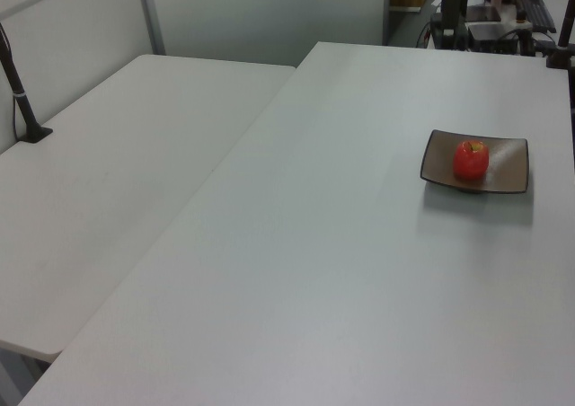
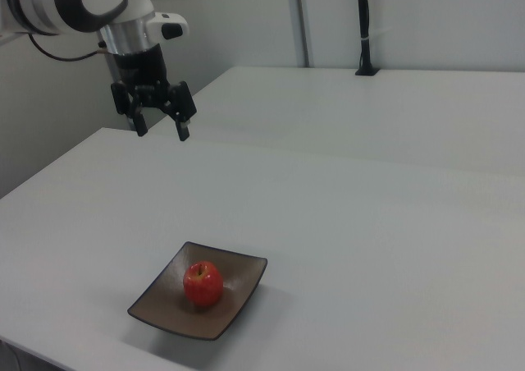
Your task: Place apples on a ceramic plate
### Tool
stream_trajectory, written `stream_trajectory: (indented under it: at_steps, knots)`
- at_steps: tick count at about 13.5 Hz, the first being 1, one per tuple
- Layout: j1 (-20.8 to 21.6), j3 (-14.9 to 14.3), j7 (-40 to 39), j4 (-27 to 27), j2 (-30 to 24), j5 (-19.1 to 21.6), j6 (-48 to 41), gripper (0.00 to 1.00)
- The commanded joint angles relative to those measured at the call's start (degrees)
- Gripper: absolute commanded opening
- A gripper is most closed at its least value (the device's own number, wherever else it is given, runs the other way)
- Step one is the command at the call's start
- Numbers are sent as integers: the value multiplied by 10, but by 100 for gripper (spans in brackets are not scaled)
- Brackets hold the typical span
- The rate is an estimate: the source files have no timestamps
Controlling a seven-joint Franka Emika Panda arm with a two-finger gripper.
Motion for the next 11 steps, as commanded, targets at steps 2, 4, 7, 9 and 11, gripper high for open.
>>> stream_trajectory:
  at_steps: [2,4,7,9,11]
  knots:
    - [-7,-17,64,12,1,10,1,100]
    - [-8,-18,55,7,7,30,61,100]
    - [-8,-18,45,-12,13,36,130,100]
    - [-8,-18,41,-14,9,36,126,100]
    - [-8,-18,41,-14,9,36,126,100]
